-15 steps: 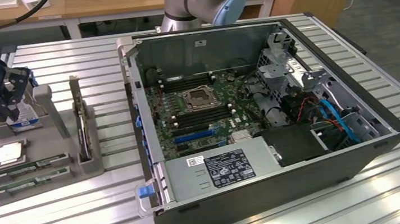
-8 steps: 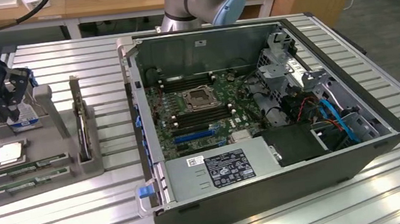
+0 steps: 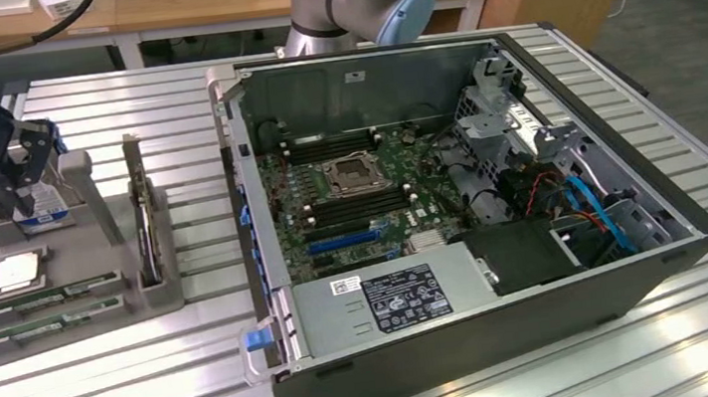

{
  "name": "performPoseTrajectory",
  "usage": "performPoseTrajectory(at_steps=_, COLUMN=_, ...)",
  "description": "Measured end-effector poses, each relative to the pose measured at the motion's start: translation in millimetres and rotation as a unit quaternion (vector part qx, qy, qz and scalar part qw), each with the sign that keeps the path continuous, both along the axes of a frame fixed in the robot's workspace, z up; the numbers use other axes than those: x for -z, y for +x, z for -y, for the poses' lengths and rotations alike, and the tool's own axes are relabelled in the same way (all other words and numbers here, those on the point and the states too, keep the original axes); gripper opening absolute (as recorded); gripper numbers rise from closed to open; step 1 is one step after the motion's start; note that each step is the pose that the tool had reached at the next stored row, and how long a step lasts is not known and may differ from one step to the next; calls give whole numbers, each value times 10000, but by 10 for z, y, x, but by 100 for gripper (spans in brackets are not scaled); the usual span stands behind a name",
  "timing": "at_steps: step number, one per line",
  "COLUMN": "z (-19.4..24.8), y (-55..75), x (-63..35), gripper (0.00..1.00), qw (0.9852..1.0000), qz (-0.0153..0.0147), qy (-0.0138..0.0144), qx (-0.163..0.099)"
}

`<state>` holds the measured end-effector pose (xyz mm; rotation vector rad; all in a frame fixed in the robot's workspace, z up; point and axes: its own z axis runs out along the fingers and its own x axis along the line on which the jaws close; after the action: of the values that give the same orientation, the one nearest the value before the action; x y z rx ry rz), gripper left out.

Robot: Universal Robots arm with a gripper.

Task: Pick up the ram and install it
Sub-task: 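Pick up the ram and move it above insertion slot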

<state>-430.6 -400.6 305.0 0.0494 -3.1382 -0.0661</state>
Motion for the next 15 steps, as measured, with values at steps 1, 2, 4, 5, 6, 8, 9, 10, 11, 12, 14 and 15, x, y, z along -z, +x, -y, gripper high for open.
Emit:
performPoseTrajectory(at_steps=1, z=0, y=0, x=1, gripper=24, qw=10000, qz=0, qy=0, qx=-85)
performPoseTrajectory(at_steps=2, z=0, y=0, x=2, gripper=24, qw=9998, qz=0, qy=-1, qx=-177)
performPoseTrajectory(at_steps=4, z=0, y=0, x=4, gripper=24, qw=9994, qz=0, qy=-1, qx=-345)
performPoseTrajectory(at_steps=5, z=0, y=0, x=5, gripper=24, qw=9991, qz=0, qy=-2, qx=-424)
performPoseTrajectory(at_steps=6, z=0, y=0, x=6, gripper=24, qw=9987, qz=0, qy=-2, qx=-507)
performPoseTrajectory(at_steps=8, z=0, y=0, x=8, gripper=24, qw=9977, qz=0, qy=-4, qx=-682)
performPoseTrajectory(at_steps=9, z=0, y=0, x=8, gripper=24, qw=9971, qz=0, qy=-4, qx=-765)
performPoseTrajectory(at_steps=10, z=0, y=0, x=9, gripper=24, qw=9964, qz=0, qy=-5, qx=-849)
performPoseTrajectory(at_steps=11, z=0, y=0, x=10, gripper=24, qw=9957, qz=0, qy=-6, qx=-932)
performPoseTrajectory(at_steps=12, z=0, y=0, x=11, gripper=24, qw=9949, qz=0, qy=-7, qx=-1013)
performPoseTrajectory(at_steps=14, z=0, y=0, x=13, gripper=24, qw=9930, qz=0, qy=-8, qx=-1183)
performPoseTrajectory(at_steps=15, z=0, y=0, x=13, gripper=24, qw=9920, qz=0, qy=-9, qx=-1265)
